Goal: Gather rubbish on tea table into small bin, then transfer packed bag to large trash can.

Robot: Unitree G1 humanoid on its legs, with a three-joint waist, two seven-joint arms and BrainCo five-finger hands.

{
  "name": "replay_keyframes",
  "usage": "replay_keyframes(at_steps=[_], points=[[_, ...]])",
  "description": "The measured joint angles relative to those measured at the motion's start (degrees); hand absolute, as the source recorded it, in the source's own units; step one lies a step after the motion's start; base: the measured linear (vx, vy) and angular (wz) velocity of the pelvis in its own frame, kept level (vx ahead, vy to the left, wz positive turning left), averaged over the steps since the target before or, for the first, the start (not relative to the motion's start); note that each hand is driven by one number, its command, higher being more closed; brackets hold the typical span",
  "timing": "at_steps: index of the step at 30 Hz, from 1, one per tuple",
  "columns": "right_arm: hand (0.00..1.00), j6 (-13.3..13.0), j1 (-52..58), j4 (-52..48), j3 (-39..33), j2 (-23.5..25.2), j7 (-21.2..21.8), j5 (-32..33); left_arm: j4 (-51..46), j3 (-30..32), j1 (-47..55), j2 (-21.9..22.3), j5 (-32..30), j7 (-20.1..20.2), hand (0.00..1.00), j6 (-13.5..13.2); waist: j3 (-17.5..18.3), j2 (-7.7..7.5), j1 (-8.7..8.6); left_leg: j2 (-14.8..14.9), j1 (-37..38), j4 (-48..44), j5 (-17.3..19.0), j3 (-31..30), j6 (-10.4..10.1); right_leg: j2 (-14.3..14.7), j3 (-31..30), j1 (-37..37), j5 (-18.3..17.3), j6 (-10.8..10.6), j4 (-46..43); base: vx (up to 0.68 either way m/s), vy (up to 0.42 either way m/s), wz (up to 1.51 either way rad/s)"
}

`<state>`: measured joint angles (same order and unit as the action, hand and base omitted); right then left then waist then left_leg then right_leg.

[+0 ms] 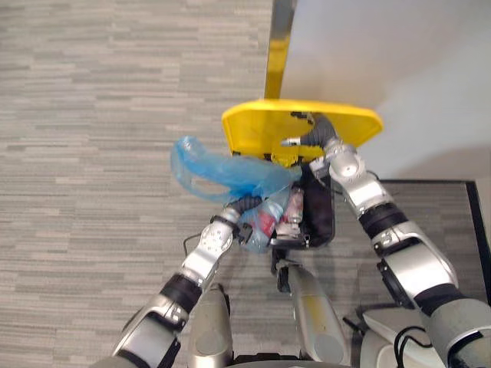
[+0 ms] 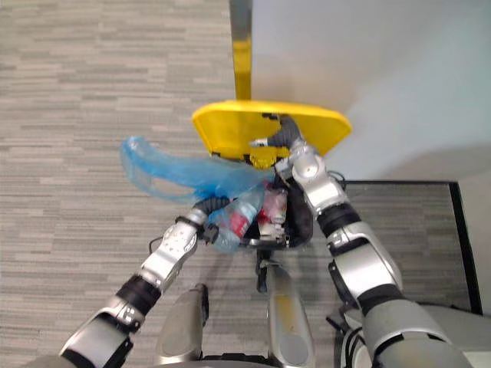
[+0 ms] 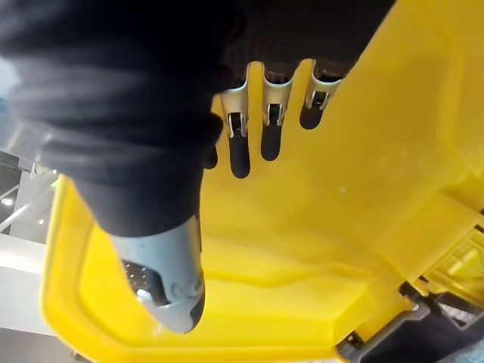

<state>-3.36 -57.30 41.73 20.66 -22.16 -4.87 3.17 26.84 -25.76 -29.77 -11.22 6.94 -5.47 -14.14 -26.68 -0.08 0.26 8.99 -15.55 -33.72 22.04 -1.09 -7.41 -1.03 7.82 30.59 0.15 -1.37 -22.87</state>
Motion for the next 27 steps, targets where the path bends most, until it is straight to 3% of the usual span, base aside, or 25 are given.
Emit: replay_keyframes(at_steps=[6,9,15,20,21,27], points=[[0.00,-0.12,-3.64,-7.05,0.69,-2.22,-0.14,-1.68,8.41,-0.27,-6.80,0.18,-1.58,-2.44,1.00,1.15,-1.64,-0.03,-1.05,-0.08,-7.38,-6.04,1.96,1.81,0.44,0.08,-2.03,7.62,0.97,0.48,-3.56,-0.04,0.006,-0.16],[0.00,-0.22,-3.83,-12.56,1.72,-3.19,-0.53,-1.67,11.33,-1.00,-9.66,1.79,-3.24,-2.61,1.00,2.51,-2.03,-0.11,-1.21,0.47,-11.39,-9.78,3.35,2.34,0.44,0.50,-2.57,11.48,0.68,0.06,-5.49,-0.04,0.000,-0.19],[0.00,-0.81,-4.66,-21.85,2.89,-3.02,-1.57,-1.53,14.75,-1.72,-15.03,5.63,-5.49,-2.23,1.00,2.59,-2.45,-0.05,-1.80,2.25,-18.67,-15.26,5.41,3.12,0.86,1.51,-3.09,17.66,1.35,0.17,-6.86,-0.05,0.000,-0.16],[0.00,-2.92,-6.61,-27.04,5.09,-2.74,-2.64,-0.90,17.78,-0.78,-18.14,6.87,-7.98,-2.25,1.00,2.70,-2.65,-0.04,-2.46,3.18,-23.28,-17.75,6.30,4.13,0.87,2.50,-3.91,22.17,2.19,0.41,-7.34,-0.01,0.019,-0.16],[0.00,-3.11,-6.66,-27.53,5.11,-2.59,-2.69,-0.87,18.28,-0.34,-18.55,6.93,-8.10,-2.30,0.00,2.73,-2.65,-0.04,-2.45,3.31,-23.77,-18.07,6.36,4.29,0.96,2.59,-4.00,22.70,2.19,0.41,-7.49,0.02,0.014,-0.15],[0.00,-3.71,-8.69,-27.62,6.90,-0.96,-2.74,-0.39,20.03,4.26,-19.93,7.17,-10.63,-3.78,0.00,4.88,-2.68,-0.07,-2.50,4.18,-25.12,-19.94,7.56,4.47,1.00,3.15,-3.99,24.08,2.12,0.42,-8.72,0.01,0.009,-0.06]])
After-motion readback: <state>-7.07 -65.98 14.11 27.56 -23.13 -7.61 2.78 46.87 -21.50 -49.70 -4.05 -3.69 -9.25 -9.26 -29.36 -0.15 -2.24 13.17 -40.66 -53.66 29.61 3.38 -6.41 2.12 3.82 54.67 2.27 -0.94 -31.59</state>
